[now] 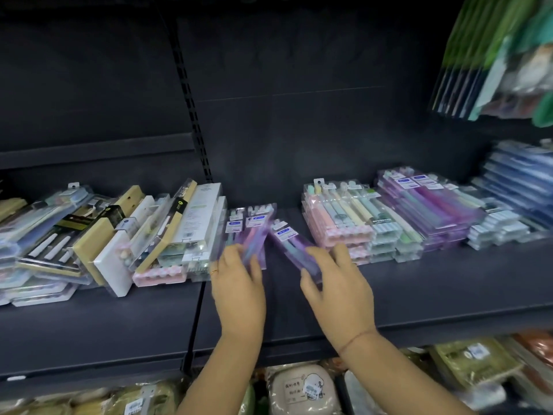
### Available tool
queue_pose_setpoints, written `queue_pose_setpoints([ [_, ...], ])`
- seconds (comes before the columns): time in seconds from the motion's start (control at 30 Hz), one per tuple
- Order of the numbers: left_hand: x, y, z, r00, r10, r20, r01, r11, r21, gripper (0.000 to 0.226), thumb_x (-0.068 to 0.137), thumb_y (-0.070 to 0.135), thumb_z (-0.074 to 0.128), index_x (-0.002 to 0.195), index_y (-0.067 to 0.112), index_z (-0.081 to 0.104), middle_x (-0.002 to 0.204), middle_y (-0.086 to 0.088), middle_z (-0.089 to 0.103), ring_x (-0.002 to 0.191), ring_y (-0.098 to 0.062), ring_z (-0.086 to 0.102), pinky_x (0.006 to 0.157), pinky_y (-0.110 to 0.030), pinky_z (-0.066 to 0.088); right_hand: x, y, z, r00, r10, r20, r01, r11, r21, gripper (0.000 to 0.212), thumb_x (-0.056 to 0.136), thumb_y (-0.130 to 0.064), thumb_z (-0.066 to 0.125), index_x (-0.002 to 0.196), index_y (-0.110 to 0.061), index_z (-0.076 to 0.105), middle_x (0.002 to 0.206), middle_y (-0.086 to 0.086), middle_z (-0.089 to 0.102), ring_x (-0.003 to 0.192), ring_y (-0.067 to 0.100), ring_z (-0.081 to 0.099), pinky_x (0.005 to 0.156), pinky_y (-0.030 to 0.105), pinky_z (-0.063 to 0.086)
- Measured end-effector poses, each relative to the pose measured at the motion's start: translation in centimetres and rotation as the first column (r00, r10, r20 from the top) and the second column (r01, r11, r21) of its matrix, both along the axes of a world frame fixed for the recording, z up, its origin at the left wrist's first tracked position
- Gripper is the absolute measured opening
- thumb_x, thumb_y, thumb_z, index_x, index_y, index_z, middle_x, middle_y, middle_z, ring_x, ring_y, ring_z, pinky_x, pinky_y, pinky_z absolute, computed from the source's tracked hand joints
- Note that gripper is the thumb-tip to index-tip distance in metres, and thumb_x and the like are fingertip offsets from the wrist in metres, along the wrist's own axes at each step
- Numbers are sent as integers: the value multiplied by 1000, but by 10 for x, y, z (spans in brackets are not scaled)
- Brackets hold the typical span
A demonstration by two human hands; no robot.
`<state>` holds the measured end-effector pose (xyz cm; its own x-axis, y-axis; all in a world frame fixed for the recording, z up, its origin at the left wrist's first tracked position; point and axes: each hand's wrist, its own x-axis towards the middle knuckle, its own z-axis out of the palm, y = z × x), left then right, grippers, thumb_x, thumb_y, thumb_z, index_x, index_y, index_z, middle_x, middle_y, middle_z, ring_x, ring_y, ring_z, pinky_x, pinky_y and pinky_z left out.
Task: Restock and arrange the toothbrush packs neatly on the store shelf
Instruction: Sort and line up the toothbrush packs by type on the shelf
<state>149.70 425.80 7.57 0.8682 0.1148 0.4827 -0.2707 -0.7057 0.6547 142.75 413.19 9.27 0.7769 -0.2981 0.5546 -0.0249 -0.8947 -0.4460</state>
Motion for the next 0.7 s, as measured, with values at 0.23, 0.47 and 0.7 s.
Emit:
queue_pose_setpoints([
  [0.23,-35,-26,21,951,10,308,62,973,-224,38,99,27,54,127,3,61,132,-11,60,121,-24,49,106,-20,34,-51,-73,42,955,-21,297,-31,985,169,28,88,-25,65,116,-19,68,94,-6,47,64,6,49,62,12,45],
  [0.47,-25,-165,47,792,-253,556,315,949,-15,34,94,20,53,120,1,66,129,-9,63,108,-20,46,100,-31,45,-43,-227,52,900,-405,162,342,886,312,30,92,-20,63,121,-16,66,101,6,48,69,25,52,73,30,38],
  [0.7,-21,-283,50,908,-380,177,373,925,74,39,94,22,61,130,7,61,143,-13,51,121,-36,49,102,-42,47,-21,-279,38,947,-321,32,306,924,229,35,88,-22,69,122,-13,66,108,11,56,95,30,57,82,33,40],
])
